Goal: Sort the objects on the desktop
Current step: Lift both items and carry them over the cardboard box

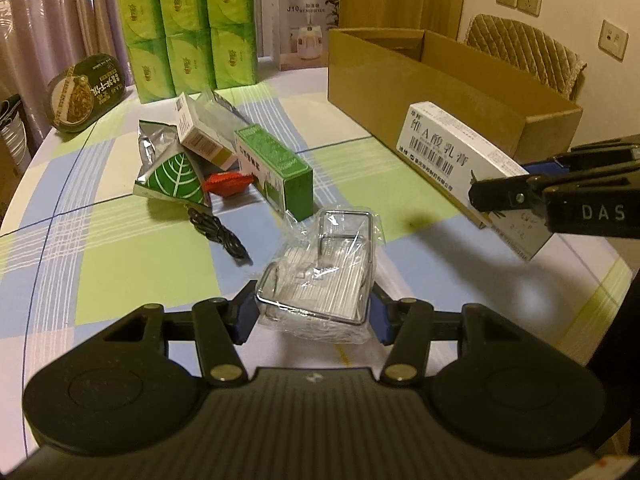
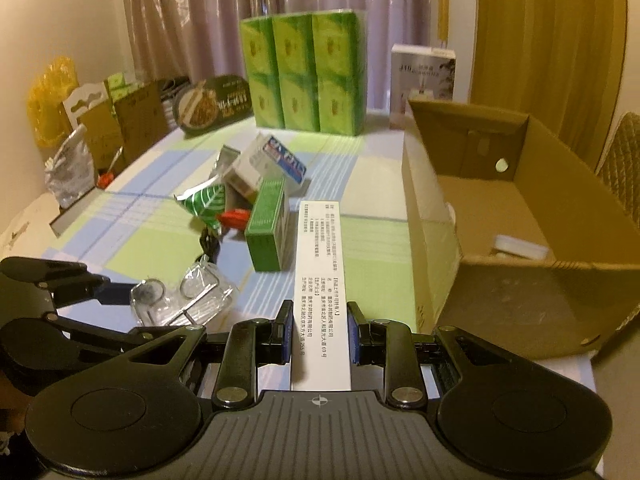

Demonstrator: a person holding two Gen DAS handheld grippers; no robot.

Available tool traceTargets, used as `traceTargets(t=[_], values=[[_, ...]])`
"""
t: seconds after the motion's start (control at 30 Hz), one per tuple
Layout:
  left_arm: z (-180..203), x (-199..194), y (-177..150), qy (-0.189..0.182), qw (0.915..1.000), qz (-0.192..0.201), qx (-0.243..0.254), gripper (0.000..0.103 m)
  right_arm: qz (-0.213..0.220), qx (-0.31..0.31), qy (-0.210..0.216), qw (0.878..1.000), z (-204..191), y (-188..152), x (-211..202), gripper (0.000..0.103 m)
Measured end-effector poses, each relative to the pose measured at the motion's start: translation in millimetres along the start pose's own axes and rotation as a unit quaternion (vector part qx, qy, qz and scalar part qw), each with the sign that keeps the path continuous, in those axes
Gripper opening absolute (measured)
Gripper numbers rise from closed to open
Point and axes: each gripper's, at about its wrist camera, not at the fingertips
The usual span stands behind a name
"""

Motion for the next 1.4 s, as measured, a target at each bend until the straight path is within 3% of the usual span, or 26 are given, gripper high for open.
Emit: traceTargets(t=[0.67, 1.0, 1.4], values=[[30, -33, 45, -0.017, 0.9992, 0.036, 0.005, 0.05, 0.066, -0.003, -0.018, 0.998, 19, 28, -50, 0.023], [68, -37, 95, -0.05, 0.9962, 0.07, 0.012, 0.05, 0.1, 0.001, -0.056, 0.993, 63, 55, -75, 0.023], [119, -17, 149, -0.081, 0.9921, 0.092, 0.025, 0.05, 0.099, 0.022, -0.097, 0.99, 139, 65, -80, 0.023]])
Point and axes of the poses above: each gripper's, at about its wrist camera, not at the fingertips, and x roughly the way its jaws point, z to its right, y to its top, and after that the axes turned 14 degrees about y, right-handed
